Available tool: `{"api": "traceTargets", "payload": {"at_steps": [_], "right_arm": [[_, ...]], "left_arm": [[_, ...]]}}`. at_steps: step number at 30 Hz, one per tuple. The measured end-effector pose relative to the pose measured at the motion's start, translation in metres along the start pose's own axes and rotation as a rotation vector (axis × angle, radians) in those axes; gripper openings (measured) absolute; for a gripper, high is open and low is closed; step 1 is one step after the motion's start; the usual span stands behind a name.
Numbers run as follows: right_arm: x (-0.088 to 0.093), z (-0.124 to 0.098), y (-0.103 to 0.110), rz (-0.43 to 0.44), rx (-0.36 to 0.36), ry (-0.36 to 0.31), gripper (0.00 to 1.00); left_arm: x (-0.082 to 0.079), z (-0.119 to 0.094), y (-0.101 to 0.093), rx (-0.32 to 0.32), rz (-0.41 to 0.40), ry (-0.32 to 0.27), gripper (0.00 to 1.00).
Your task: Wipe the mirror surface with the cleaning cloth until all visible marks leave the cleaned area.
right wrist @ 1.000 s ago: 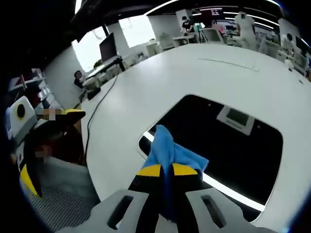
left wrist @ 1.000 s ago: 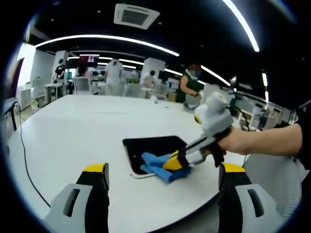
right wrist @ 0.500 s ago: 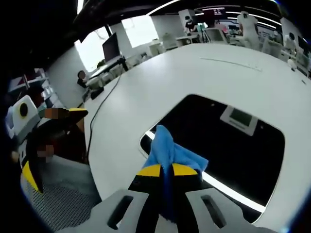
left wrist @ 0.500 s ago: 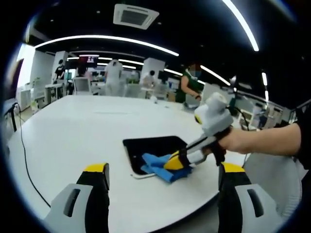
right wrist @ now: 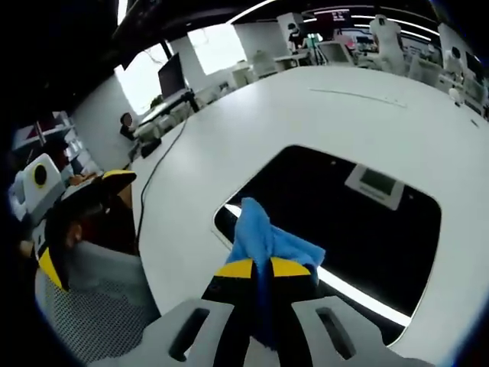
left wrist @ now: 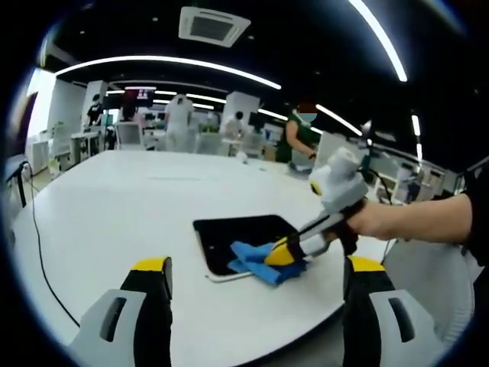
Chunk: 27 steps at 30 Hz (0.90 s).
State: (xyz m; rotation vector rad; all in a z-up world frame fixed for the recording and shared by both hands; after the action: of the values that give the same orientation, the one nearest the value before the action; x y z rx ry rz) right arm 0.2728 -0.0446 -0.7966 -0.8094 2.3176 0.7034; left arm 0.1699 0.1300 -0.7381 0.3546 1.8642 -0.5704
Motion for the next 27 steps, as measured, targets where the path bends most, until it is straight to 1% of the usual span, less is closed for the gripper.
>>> {"api": "traceTargets", "payload": {"at_steps": [10, 13, 16, 21, 27], "right_arm": [[0.008, -0.015, -0.015, 0.034, 0.031, -0.001, 0.01], [0.011, -0.018, -0.017, 0.044, 0.039, -0.006, 0.01], [0.01, -0.017, -0.016, 0.048, 0.042, -0.01, 0.01], [0.009, -0.016, -0.017, 0.024, 0.037, -0.007, 0.01], [0.006, -0.014, -0.021, 0.017, 0.046, -0.013, 0.01]], "left_arm": [[0.0, 0.0, 0.0, 0.001, 0.006, 0.001, 0.93], [0.0, 0.0, 0.0, 0.0, 0.005, 0.0, 0.93], [0.0, 0.0, 0.0, 0.002, 0.005, 0.0, 0.93], [-0.001, 0.0, 0.0, 0.004, 0.006, -0.003, 0.93], [0.0, 0.001, 0.0, 0.003, 0.005, 0.0, 0.93]]}}
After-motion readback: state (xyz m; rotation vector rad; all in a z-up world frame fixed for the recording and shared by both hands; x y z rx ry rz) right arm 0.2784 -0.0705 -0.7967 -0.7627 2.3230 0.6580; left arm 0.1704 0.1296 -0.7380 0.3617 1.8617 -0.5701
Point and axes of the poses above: the point that each gripper's makers call its tool centre point, and the gripper's own axes: z roughly forward along the fingers, y roughly to its left, x roughly out of its underside, the point moved 8 cm from there along -z, roughly backward along the fingers
